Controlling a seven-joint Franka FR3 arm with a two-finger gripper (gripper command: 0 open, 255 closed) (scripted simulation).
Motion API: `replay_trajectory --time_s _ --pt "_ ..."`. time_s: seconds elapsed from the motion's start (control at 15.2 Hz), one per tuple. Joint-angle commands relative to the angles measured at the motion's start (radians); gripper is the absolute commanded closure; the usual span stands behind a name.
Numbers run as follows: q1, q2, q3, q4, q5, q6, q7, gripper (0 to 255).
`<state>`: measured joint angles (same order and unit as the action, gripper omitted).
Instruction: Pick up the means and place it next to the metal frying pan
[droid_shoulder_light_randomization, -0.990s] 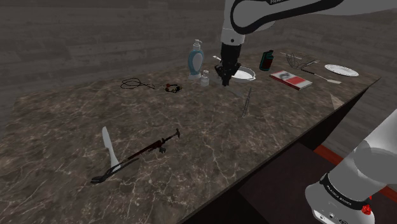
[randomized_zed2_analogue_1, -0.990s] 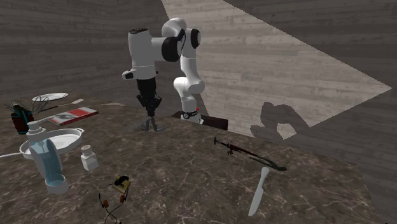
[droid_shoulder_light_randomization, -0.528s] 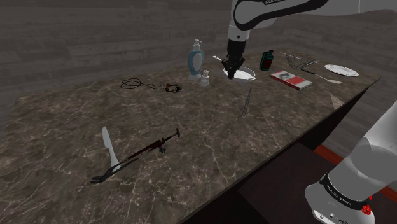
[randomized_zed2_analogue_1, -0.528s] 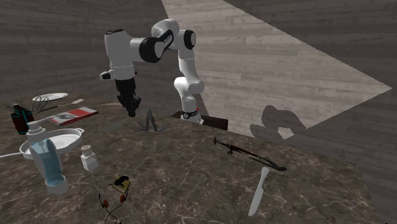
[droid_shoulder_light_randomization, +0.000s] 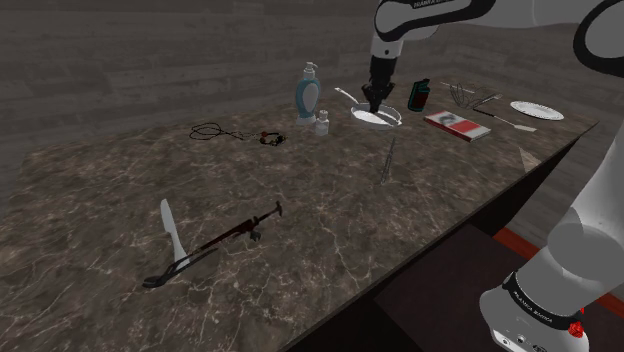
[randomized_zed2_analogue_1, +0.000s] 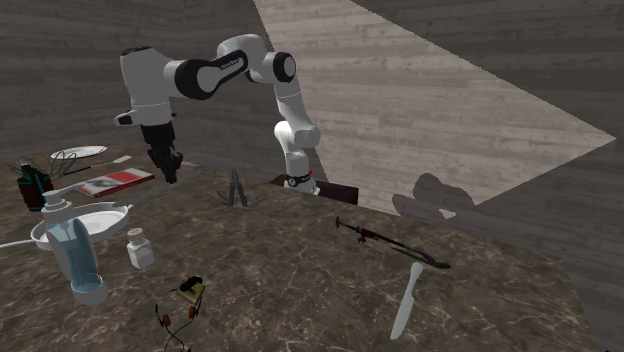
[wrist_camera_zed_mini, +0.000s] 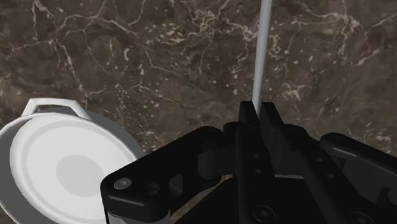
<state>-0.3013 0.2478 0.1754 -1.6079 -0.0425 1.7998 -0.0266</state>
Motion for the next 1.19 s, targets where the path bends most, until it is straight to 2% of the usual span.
replay_trajectory --time_s 0.0,1.12 --pt "-0.010 0.021 -0.007 0.024 -0.003 -0.003 -0.018 255" --pt "-0.010 0.072 -0.012 -0.136 -0.014 0.206 -0.011 255"
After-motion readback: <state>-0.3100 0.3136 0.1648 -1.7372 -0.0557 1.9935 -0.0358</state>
